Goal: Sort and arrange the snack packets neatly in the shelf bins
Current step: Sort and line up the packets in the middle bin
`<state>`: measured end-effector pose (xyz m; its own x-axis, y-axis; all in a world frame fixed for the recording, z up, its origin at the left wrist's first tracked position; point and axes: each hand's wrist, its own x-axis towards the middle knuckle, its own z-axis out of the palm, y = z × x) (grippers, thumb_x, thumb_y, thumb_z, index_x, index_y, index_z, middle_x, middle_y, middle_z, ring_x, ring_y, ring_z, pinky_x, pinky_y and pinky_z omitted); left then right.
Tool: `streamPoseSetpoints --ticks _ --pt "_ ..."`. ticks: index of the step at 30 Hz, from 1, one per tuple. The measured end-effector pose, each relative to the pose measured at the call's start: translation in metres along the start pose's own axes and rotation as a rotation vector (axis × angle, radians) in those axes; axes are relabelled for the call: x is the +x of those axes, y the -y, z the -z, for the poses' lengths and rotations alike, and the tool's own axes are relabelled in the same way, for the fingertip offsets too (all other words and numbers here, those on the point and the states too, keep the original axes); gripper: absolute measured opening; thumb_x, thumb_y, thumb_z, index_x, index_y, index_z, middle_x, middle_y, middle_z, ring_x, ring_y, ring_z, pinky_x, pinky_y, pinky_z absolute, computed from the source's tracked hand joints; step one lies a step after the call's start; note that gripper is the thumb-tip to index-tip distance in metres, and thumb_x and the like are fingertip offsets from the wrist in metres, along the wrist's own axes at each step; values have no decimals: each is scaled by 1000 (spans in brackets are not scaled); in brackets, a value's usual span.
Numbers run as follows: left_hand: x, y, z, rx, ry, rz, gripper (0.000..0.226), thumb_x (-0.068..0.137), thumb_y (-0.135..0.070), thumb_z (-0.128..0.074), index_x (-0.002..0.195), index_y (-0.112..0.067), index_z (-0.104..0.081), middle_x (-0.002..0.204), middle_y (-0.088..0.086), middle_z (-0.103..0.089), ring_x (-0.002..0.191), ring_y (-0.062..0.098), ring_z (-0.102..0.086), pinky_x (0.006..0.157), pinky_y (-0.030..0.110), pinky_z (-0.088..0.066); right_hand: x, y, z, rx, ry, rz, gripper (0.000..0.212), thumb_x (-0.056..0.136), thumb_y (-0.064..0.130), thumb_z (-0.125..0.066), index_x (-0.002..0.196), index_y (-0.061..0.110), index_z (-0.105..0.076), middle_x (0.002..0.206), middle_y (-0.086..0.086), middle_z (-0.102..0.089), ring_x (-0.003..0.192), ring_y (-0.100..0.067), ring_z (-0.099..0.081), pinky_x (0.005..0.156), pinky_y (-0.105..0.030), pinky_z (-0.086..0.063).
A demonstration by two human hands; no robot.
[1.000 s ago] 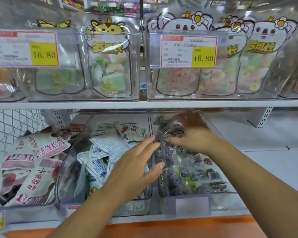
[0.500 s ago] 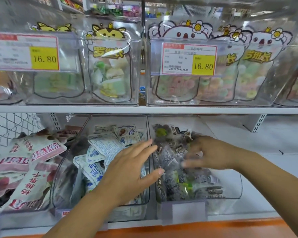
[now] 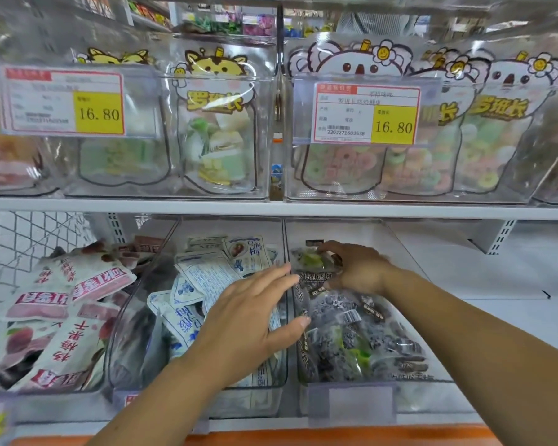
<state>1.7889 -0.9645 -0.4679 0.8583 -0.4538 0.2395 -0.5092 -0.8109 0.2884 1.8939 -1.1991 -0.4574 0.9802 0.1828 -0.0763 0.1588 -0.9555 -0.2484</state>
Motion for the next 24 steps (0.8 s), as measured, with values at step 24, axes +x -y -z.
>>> streamPoseSetpoints --ticks 24 --pt "0 2 -5 -38 -39 13 68 81 -76 -18 145 -51 -13 152 -35 1 135 -13 -4 112 25 -11 9 21 -1 72 154 13 60 84 75 -37 138 48 -41 149 9 -40 130 -20 -43 104 -36 -36"
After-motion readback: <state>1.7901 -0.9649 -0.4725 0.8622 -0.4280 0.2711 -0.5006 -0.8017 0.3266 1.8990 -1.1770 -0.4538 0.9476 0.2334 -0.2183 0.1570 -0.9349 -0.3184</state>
